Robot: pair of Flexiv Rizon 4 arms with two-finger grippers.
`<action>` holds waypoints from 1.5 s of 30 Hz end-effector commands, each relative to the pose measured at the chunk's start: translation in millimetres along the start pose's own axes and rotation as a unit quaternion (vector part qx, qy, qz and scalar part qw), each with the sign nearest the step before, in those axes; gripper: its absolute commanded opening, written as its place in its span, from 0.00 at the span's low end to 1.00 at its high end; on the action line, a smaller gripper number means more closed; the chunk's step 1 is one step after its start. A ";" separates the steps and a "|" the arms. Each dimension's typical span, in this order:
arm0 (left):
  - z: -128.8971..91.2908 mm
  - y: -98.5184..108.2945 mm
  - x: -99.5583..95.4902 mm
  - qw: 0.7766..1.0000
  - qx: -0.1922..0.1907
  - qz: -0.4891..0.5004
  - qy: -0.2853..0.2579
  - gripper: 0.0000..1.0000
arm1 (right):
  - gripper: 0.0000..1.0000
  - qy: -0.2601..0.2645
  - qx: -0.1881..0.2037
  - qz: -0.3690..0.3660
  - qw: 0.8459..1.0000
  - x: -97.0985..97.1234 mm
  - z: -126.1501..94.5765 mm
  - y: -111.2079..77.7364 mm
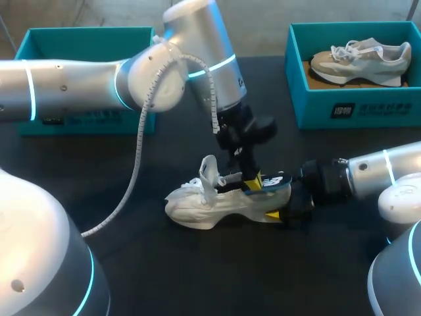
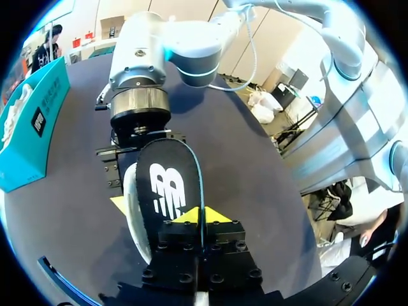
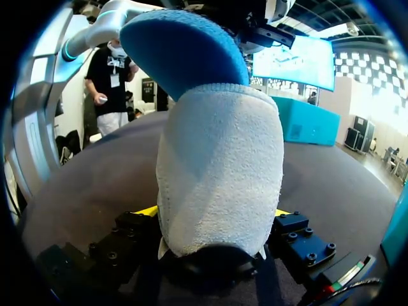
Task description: Take the shoe out of the shoebox, open the shoe tongue, remove and reinsert the insole, then place the shoe into the shoebox
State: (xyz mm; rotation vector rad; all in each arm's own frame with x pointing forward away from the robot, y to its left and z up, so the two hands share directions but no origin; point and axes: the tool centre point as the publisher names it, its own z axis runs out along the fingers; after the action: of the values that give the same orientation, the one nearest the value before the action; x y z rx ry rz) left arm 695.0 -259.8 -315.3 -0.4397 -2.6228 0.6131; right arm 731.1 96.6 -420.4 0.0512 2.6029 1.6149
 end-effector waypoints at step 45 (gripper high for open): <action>-118.3 42.4 76.2 0.997 -0.034 -0.004 -0.072 0.00 | 0.00 -0.001 0.001 0.000 1.000 0.6 0.4 0.6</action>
State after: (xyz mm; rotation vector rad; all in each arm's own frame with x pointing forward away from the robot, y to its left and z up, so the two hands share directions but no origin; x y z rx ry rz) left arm 699.8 -162.4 -219.1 -0.4303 -2.7384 0.5443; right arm 731.1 96.6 -420.4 0.0512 2.6029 1.6149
